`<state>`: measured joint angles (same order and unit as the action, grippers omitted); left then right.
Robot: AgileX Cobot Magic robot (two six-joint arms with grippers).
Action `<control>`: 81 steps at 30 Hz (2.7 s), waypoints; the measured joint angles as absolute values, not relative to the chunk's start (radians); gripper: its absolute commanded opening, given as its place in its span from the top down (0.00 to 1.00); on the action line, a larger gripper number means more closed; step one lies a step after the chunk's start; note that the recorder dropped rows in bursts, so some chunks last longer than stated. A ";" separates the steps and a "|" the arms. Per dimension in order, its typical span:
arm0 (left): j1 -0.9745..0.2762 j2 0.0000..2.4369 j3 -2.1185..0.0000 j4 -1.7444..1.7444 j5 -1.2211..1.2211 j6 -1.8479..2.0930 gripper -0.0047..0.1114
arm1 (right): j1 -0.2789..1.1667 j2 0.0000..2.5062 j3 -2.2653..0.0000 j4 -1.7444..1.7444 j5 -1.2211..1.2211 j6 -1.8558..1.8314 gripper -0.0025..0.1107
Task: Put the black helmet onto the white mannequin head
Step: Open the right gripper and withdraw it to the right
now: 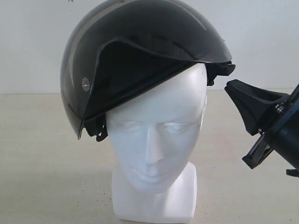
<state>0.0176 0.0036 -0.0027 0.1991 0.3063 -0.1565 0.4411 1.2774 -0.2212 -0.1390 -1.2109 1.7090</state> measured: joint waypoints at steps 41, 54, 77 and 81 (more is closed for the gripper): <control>0.018 0.004 -0.003 0.199 0.306 -0.156 0.92 | 0.441 0.824 -0.585 -0.142 0.766 0.298 0.98; 0.018 0.004 -0.003 0.199 0.306 -0.156 0.92 | 0.441 0.834 -0.715 0.140 1.117 -0.018 0.98; 0.018 0.004 -0.003 0.199 0.306 -0.156 0.92 | 0.441 0.861 -0.715 0.453 0.802 -0.140 0.98; 0.018 0.004 -0.003 0.199 0.306 -0.155 0.92 | 0.441 0.859 -0.727 0.413 0.735 -0.056 0.98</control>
<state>0.0176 0.0036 -0.0027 0.1991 0.3063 -0.1547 0.4411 0.8592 -0.7273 0.4131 0.7347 -0.0560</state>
